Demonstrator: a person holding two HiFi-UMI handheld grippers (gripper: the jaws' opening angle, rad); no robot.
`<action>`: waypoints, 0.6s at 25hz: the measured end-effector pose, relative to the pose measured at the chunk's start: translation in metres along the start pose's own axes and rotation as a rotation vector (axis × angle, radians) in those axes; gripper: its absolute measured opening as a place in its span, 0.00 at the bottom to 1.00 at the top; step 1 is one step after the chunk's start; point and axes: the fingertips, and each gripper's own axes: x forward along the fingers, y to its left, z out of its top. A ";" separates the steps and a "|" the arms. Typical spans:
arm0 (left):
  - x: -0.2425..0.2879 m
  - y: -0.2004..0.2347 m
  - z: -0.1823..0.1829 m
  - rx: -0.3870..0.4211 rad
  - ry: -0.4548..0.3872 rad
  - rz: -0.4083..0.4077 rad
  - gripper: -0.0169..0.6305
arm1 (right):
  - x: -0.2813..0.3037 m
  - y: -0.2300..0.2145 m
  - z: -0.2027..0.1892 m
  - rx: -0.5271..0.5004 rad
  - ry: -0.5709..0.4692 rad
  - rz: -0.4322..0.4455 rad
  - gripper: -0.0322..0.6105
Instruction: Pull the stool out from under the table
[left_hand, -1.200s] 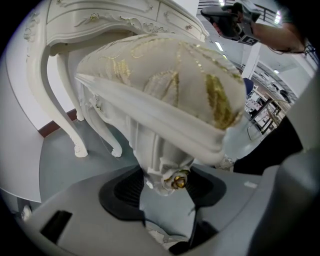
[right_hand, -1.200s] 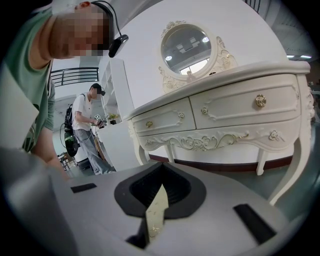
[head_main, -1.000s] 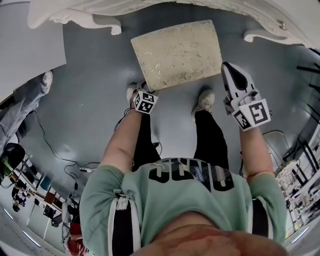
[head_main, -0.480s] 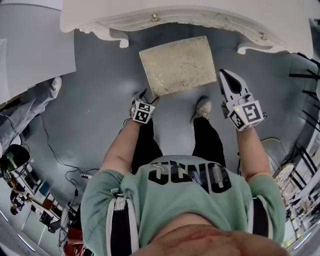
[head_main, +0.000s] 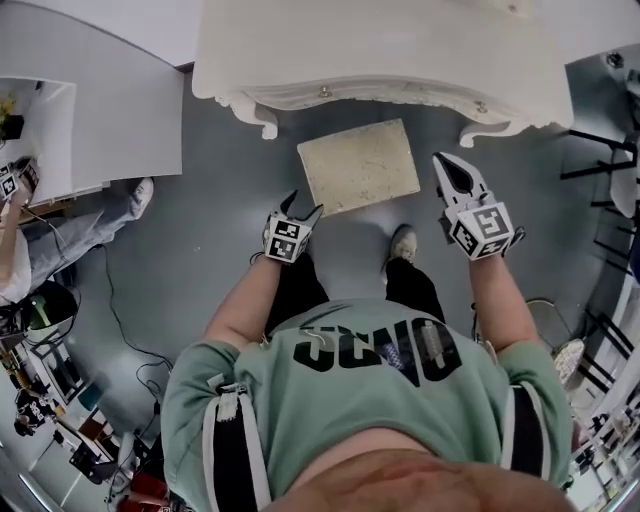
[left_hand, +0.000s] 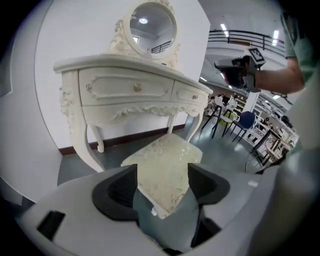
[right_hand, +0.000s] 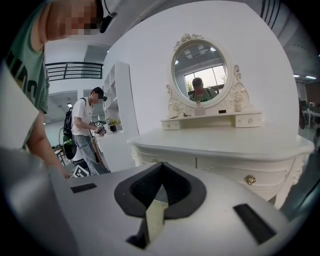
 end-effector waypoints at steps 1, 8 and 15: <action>-0.010 -0.002 0.023 0.004 -0.031 -0.002 0.52 | -0.004 0.003 0.010 -0.001 0.000 0.003 0.03; -0.097 -0.033 0.175 0.015 -0.252 -0.024 0.51 | -0.042 0.028 0.089 -0.033 -0.023 0.026 0.03; -0.190 -0.062 0.304 0.023 -0.470 -0.036 0.43 | -0.070 0.053 0.172 -0.094 -0.078 0.070 0.03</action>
